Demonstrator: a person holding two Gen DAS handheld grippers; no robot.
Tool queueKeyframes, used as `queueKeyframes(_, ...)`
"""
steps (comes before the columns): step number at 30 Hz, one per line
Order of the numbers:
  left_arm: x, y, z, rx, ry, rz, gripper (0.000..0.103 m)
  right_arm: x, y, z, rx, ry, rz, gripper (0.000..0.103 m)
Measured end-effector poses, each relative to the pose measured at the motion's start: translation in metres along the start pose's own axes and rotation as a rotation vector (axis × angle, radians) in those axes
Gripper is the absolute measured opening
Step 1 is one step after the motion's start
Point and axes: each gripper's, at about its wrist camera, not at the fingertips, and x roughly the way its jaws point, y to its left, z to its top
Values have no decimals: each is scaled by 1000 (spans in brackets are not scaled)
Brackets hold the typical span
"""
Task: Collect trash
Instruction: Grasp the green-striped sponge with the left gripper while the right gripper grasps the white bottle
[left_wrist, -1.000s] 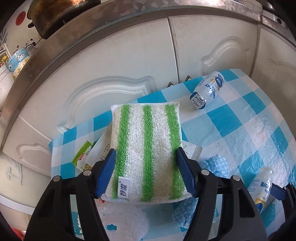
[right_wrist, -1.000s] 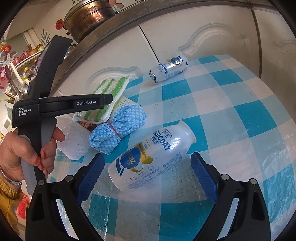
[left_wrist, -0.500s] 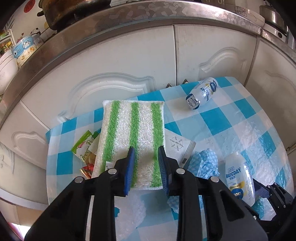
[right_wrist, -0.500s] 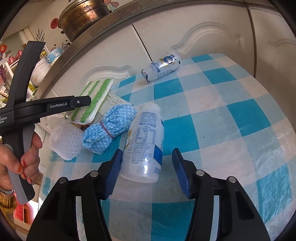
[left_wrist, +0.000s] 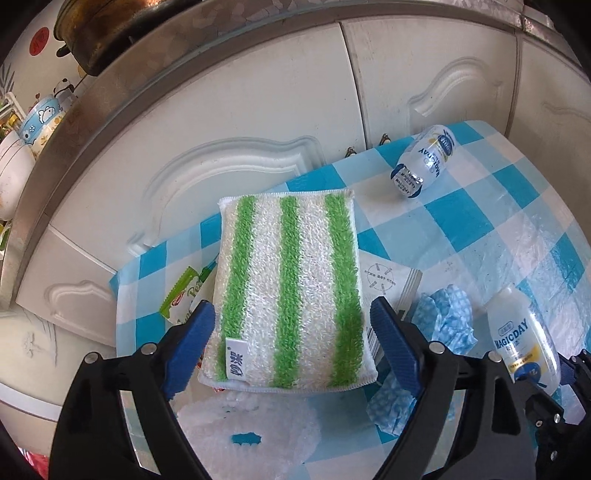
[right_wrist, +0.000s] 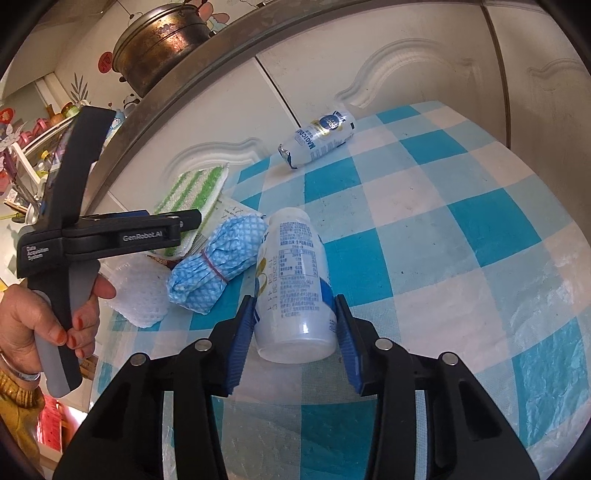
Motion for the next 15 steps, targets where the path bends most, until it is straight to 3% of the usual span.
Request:
queueKeyframes(4,13,-1,-1,-5,26,21,81,-1,0,0,2,-4,6,44)
queueKeyframes(10,6,-2,-5,-21,-14,10,69,-1,-1,0,3,-8,11,44)
queueKeyframes(13,-1,-2,-7,-32,-31,-2,62,-2,-1,-1,2,-13,16,44)
queueKeyframes(15,-6,-1,-7,-43,-39,-10,52,-3,0,-1,-1,-20,24,44)
